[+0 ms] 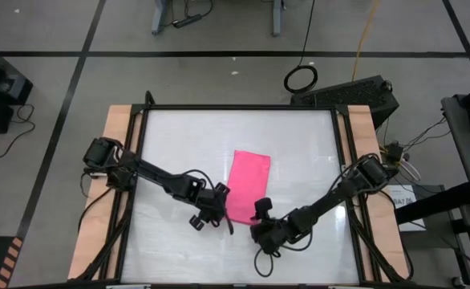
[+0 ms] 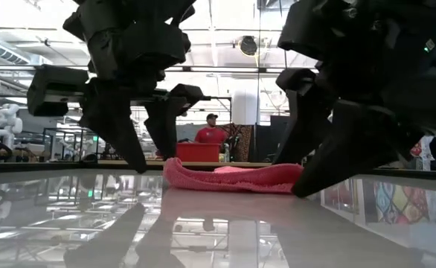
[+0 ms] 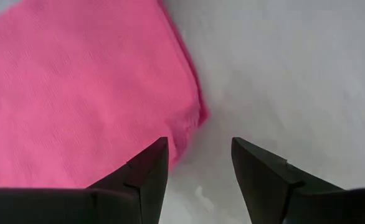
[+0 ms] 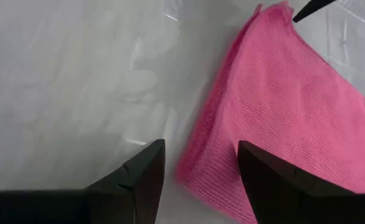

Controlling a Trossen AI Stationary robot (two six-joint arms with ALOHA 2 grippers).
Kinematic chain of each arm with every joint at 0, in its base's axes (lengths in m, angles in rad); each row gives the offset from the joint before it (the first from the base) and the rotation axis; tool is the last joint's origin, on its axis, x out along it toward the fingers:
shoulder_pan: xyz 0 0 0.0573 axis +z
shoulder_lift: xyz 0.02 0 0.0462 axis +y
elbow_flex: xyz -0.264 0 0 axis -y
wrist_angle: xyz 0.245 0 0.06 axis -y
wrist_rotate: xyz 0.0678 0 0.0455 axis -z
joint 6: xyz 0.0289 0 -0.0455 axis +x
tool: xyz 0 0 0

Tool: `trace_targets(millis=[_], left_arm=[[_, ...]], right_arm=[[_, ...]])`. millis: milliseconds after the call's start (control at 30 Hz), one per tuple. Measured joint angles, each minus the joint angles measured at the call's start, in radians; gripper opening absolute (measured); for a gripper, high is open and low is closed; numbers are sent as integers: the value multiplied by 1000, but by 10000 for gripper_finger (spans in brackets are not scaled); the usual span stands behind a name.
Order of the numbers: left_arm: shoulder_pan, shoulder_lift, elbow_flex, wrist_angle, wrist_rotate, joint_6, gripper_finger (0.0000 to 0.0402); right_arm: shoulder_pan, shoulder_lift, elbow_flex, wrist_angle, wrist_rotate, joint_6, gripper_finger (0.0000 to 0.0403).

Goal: Roll towel
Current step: Roll the pink microfiber cloth

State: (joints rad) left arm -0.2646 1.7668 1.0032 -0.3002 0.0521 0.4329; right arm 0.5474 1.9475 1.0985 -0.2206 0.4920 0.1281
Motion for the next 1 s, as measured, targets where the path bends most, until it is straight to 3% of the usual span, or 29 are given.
trace_targets(millis=[167, 300, 700, 1000], left_arm=[[0, 0, -18, 81, 2, -1, 182], [-1, 0, -51, 148, 3, -1, 182], [-1, 0, -129, 241, -6, -27, 182], [0, 23, -127, 330, -24, -40, 182]], right_arm=[[-6, 1, 0, -14, -2, 2, 187], [-8, 1, 0, -33, -3, 49, 159], [-19, 4, -2, -38, -1, 286, 9], [-24, 4, -3, -20, -23, 397, 3]])
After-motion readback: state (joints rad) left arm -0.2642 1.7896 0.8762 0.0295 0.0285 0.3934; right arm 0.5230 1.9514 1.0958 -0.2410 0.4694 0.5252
